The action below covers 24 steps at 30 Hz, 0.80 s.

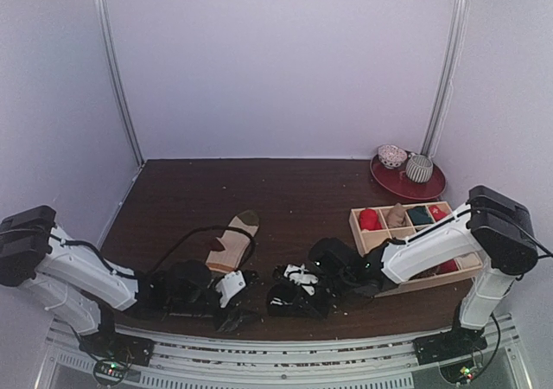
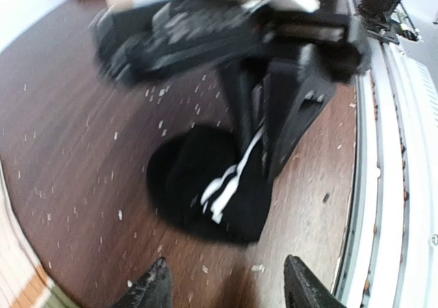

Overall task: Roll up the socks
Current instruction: Roll the sock at the center of the board.

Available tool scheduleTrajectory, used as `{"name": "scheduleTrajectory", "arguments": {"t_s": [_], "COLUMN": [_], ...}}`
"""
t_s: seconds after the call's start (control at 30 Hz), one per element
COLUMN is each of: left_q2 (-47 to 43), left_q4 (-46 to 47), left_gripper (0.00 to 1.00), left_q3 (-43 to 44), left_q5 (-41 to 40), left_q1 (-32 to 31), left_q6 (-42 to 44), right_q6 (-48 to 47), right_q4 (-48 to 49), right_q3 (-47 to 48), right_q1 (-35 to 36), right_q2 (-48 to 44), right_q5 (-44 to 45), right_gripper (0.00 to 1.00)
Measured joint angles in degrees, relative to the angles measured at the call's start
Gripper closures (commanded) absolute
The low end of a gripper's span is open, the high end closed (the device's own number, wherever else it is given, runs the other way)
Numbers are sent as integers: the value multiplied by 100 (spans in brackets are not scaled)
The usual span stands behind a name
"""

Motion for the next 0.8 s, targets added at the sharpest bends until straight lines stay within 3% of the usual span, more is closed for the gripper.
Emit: {"name": "scheduleTrajectory", "arguments": {"t_s": [0.27, 0.57, 0.67, 0.8], "left_q2": [984, 1639, 1641, 1512], "left_q4": [752, 874, 876, 925], "left_gripper": [46, 52, 58, 75], "left_q3": [472, 859, 802, 560], "left_q5": [72, 341, 313, 136], "left_q1": [-105, -214, -240, -262], "left_q6": [892, 1178, 1113, 962], "right_q6": [13, 13, 17, 17], "right_q4": [-597, -820, -813, -809], "right_q3": [645, 791, 787, 780], "right_q1": [-210, -337, -369, -385], "right_q2": [479, 592, 592, 592], "right_q5": [-780, -1069, -1080, -1108], "right_gripper": [88, 88, 88, 88]}}
